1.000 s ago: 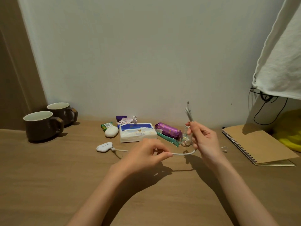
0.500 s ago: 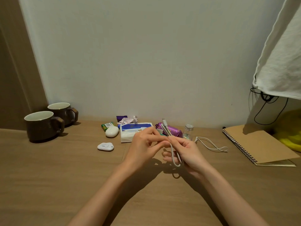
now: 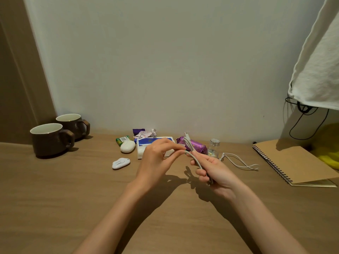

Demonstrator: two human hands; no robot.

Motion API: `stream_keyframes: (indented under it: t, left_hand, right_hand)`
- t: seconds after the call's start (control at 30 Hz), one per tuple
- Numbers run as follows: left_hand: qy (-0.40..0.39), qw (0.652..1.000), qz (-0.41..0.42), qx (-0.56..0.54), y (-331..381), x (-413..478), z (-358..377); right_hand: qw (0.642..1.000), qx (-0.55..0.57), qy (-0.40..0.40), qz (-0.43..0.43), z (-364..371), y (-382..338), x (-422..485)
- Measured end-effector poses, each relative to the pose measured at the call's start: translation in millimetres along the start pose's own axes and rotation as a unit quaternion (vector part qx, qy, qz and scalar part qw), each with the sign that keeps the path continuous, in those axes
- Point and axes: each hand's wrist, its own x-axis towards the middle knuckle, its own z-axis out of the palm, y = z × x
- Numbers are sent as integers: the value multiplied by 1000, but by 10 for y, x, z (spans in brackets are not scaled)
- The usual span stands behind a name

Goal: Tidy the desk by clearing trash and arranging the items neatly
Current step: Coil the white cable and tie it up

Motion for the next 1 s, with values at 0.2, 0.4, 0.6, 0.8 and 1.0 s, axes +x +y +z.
stream_keyframes:
  t: [0.2, 0.4, 0.6, 0.8, 1.0]
  left_hand:
    - [29, 999, 0, 17, -39, 13, -33]
    - [76, 994, 60, 40, -21, -10, -72]
    - [133, 977, 148, 74, -26, 1, -96]
    - [115, 989, -10, -89, 34, 43, -110]
    - [82, 971, -156, -160, 39, 53, -56]
  right_hand:
    - [998, -9, -49, 33, 18, -52, -43]
    - [994, -58, -96, 19, -13, -87, -64]
    - [987, -135, -87, -12, -22, -44, -77]
    - [959, -248, -124, -56, -9, -120, -160]
    - [955, -243, -156, -66, 8, -157, -179]
